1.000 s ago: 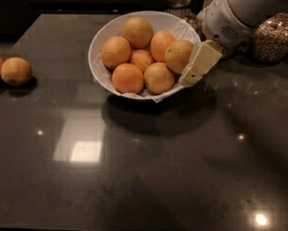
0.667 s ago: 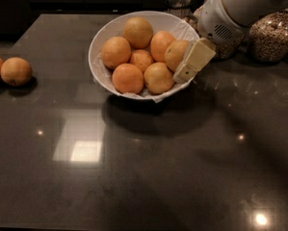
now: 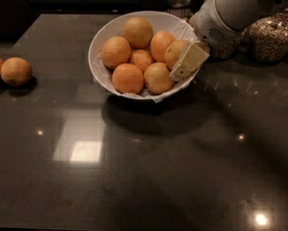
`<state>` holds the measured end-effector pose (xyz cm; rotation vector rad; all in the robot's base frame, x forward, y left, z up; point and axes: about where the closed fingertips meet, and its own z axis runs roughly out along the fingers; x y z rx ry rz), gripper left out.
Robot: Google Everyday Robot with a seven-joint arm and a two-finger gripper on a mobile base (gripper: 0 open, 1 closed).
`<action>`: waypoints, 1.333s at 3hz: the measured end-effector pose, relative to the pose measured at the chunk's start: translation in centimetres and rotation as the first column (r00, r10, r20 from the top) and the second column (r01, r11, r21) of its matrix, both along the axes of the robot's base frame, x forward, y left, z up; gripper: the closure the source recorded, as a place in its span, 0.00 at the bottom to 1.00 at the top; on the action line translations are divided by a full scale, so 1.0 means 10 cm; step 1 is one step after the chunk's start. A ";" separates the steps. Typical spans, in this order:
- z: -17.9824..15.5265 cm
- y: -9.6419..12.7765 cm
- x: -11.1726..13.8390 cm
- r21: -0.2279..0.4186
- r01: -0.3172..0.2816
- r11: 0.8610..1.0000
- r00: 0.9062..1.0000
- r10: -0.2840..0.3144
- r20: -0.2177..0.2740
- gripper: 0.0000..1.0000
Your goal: Pick orange from white bowl
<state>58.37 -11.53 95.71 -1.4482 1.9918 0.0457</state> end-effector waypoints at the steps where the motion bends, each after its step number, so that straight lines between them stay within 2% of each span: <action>1: -0.06 0.01 0.03 -0.003 0.000 1.000 1.000 0.000 -0.012 0.13; 3: -0.31 0.00 0.12 -0.013 0.006 1.000 0.998 -0.007 -0.057 0.14; 4: -0.36 0.01 0.16 -0.012 0.009 1.000 0.998 -0.010 -0.066 0.24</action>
Offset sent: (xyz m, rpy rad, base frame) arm 0.0139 0.0005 -0.0344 -0.0150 0.0600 0.0015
